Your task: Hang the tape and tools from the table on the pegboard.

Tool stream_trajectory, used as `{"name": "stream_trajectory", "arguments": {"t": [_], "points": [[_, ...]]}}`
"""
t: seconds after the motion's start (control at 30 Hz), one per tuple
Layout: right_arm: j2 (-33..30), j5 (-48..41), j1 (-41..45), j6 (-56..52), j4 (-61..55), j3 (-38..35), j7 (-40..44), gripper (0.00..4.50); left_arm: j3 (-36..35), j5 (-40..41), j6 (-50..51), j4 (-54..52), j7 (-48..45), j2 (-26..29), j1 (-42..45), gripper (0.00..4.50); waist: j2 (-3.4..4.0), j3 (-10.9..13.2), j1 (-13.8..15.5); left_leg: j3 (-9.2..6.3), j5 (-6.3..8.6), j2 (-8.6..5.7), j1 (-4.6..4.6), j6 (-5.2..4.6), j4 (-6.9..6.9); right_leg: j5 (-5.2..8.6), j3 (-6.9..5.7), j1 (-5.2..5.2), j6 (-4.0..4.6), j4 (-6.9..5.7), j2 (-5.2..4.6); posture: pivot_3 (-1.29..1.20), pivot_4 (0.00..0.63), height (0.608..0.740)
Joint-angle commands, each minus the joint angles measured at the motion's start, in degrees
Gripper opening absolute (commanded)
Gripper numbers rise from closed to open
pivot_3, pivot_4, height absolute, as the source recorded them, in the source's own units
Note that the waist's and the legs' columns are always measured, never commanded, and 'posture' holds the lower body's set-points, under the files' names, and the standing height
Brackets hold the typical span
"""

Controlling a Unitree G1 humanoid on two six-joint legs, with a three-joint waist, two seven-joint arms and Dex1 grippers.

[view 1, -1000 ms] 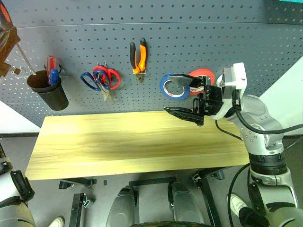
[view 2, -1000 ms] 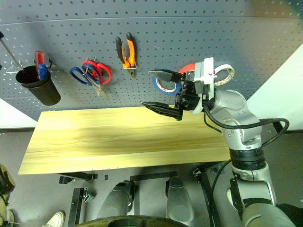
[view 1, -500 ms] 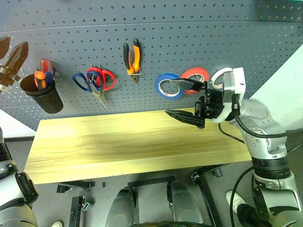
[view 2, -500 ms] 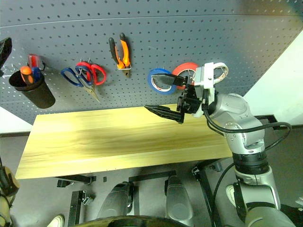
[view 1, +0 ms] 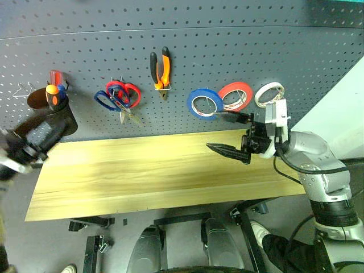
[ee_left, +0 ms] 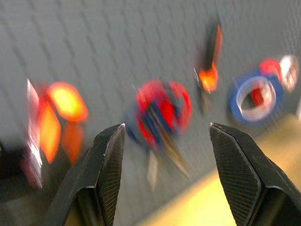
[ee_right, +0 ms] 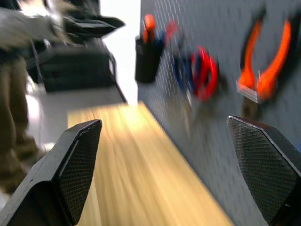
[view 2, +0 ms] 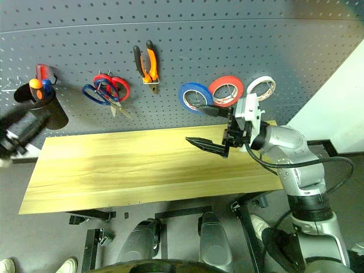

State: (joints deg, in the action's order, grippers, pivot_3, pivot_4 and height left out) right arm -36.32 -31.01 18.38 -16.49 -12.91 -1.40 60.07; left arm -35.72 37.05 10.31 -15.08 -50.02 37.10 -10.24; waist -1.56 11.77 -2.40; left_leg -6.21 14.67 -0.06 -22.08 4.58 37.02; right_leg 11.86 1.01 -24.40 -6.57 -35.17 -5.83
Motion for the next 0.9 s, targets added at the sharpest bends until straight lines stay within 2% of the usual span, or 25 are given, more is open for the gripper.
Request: {"name": "stream_trajectory", "arguments": {"t": [0.03, 0.23, 0.3, 0.4, 0.67, 0.9], "points": [[-0.6, 6.2, -4.3, 6.2, 2.9, 0.1, -1.0, 4.5, 5.8, -8.6, -6.7, -3.1, 0.7, -3.3, -5.4, 2.96, -0.11, -0.3, 0.4, 0.01, 0.0, 0.0, 0.03, 0.0, 0.0, 0.01, 0.0, 0.05, 0.01, 0.03, 0.0, 0.01, 0.102, 0.733], [1.0, 15.0, -12.5, 19.1, 16.1, -1.7, -5.9, 4.5, 15.2, -19.0, -19.3, 5.4, 1.6, -10.2, -9.1, 2.96, -0.01, -1.1, 1.5, 0.07, 0.0, 0.0, 0.36, 0.0, 0.09, -0.02, 0.04, 0.4, 0.09, 0.07, 0.0, 0.0, 0.098, 0.733], [1.6, 16.7, -14.4, 23.5, 21.5, -2.7, -7.9, 4.5, 16.9, -21.6, -23.3, 9.9, 2.5, -11.6, -9.4, 2.96, 0.15, -1.3, 1.4, 0.07, 0.03, 0.0, 0.74, -0.02, 0.04, 0.12, 0.03, 0.79, -0.1, 0.18, 0.0, -0.01, 0.097, 0.733], [1.9, 18.8, -17.6, 29.1, 28.0, -3.9, -10.0, 4.5, 18.7, -24.8, -28.8, 16.9, 4.1, -13.1, -10.0, 2.96, 0.43, -1.8, 1.2, 0.08, 0.04, 0.0, 0.77, -0.02, 0.06, 0.14, 0.04, 0.89, -0.12, 0.28, 0.0, -0.03, 0.097, 0.733], [1.2, 19.7, -21.3, 35.0, 36.7, -6.2, -12.2, 4.5, 20.6, -27.2, -38.8, 28.7, 7.2, -14.5, -10.6, 2.96, 0.8, -2.4, 0.9, 0.1, 0.12, 0.0, 0.75, -0.16, 0.04, 0.14, 0.04, 0.94, -0.13, 0.48, -0.01, -0.05, 0.095, 0.733], [1.6, 20.1, -20.1, 36.0, 39.0, -5.8, -12.7, 4.5, 22.8, -28.8, -41.4, 31.3, 10.9, -15.2, -9.7, 2.96, 1.01, -2.9, -0.1, 0.08, 0.13, 0.0, 0.75, -0.15, 0.05, 0.15, 0.03, 1.04, -0.15, 0.6, -0.01, -0.04, 0.089, 0.733]]}}
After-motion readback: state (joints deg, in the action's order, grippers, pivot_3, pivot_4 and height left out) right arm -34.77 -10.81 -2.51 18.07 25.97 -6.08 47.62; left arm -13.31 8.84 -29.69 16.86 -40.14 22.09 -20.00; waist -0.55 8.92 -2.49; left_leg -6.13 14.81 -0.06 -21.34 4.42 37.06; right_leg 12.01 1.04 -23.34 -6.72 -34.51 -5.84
